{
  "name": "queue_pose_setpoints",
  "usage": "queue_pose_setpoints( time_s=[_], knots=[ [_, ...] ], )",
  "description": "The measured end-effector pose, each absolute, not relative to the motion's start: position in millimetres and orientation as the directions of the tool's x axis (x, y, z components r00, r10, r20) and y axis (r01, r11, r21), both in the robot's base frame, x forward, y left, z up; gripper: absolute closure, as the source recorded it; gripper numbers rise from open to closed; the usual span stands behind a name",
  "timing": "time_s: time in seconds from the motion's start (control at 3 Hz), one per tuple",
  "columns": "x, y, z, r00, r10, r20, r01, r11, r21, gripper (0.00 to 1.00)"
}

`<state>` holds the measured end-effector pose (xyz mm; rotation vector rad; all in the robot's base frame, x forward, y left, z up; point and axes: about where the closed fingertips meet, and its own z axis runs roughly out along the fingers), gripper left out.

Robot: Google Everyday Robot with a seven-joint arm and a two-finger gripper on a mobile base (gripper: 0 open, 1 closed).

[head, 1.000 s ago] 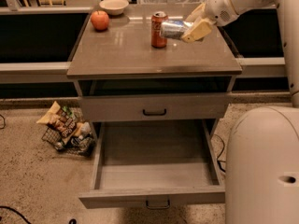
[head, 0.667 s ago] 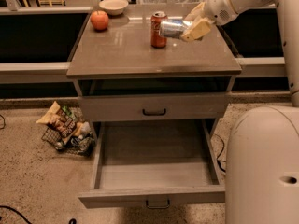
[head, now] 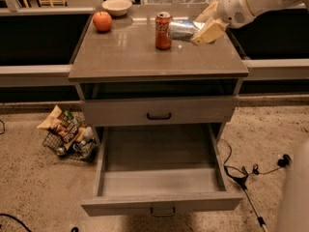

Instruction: Place redbull can into middle drawer

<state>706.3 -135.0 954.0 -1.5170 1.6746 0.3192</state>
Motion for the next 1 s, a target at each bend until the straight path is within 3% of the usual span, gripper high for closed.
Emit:
queue_pose_setpoints(
  time_s=[0.33,0.67,1.0],
  knots=[
    [680,-143,968,0.044,-0.667,-0.744,-0.875,0.334,-0.351,1.00],
    [651,-140,942,-0.034,-0.597,-0.802,-0.868,0.416,-0.273,1.00],
    [638,-129,904,-0.072,-0.608,-0.791,-0.894,0.391,-0.220,1.00]
  ],
)
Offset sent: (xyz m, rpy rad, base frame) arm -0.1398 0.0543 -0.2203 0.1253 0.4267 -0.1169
